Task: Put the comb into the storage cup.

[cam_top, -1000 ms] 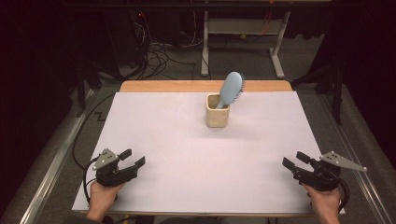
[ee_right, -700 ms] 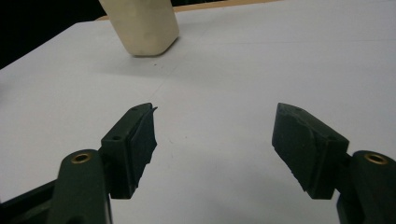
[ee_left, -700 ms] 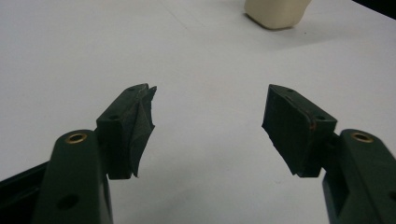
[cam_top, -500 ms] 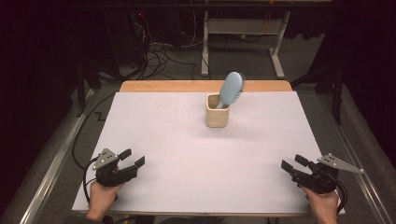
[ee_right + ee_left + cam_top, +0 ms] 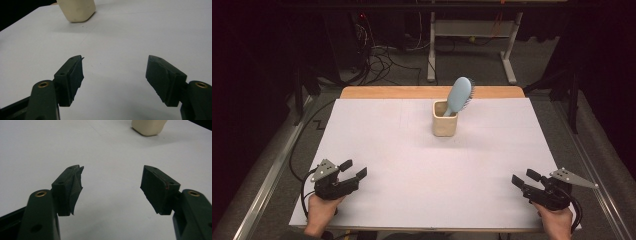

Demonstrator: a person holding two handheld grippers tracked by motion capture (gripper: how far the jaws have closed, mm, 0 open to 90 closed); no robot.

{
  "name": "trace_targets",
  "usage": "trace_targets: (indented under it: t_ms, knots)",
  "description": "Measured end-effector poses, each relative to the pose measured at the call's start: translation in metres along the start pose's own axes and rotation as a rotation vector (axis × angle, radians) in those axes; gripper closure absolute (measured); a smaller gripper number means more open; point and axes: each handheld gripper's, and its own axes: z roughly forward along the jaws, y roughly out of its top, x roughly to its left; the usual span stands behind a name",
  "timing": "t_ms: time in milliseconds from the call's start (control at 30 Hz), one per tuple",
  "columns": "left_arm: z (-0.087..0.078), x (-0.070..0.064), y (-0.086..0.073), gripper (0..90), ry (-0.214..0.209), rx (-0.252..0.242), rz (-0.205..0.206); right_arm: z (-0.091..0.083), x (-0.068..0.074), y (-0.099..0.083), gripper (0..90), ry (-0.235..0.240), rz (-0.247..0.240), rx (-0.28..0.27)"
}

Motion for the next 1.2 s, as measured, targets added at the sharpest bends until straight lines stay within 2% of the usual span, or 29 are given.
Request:
trace_targets:
  t_ms: [700, 1200]
  knots:
    - [-0.0008, 0.0001, 0.0001, 33.8, -0.001, -0.005, -0.004, 0.0051, 0.0045, -0.0059, 30.5, -0.024, -0.058, 0.029]
    - [-0.0015, 0.0001, 0.0002, 33.5, -0.001, -0.006, -0.006, 0.0058, 0.0066, -0.0096, 30.5, -0.023, -0.063, 0.039]
